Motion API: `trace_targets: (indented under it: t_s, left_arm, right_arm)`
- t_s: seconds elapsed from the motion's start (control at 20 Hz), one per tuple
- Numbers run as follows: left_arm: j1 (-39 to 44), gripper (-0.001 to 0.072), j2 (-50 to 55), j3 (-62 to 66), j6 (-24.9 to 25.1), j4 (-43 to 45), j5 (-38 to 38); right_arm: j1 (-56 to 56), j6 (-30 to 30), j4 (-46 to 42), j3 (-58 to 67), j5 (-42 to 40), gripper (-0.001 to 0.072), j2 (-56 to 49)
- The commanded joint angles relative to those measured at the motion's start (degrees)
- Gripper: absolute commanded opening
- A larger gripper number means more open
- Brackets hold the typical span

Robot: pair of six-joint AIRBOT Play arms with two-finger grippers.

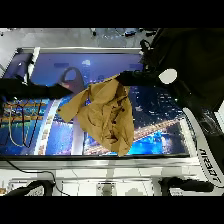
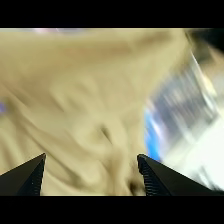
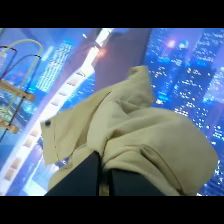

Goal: Fold the clothes and pants, and hang the long-sleeved shirts on hangers.

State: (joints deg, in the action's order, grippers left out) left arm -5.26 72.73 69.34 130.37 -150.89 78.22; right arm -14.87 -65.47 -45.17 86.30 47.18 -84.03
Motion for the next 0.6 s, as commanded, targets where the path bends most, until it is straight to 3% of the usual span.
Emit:
trace_targets:
  t_s: [0.0, 0.15, 0.35, 0.55]
  left_arm:
    - [7.23, 0.0636, -0.7, -8.87, -3.21, 0.92, 4.76]
    - [18.23, 0.0635, -0.63, -15.69, -7.93, 6.91, -0.63]
    - [31.28, 0.0635, -0.46, -17.51, -11.54, 7.8, -12.41]
    - [36.65, 0.0636, -0.46, -17.51, -18.78, 16.0, -20.39]
  right_arm:
    - [0.24, -0.46, -0.33, -0.07, -0.33, 0.0033, -1.4]
    - [0.24, -0.46, -0.35, -0.04, -0.33, 0.0033, -1.4]
    - [0.24, -0.46, -0.35, -0.04, -0.33, 0.0033, -1.4]
    - [0.24, -0.46, -0.28, -0.04, -0.24, 0.0033, -1.4]
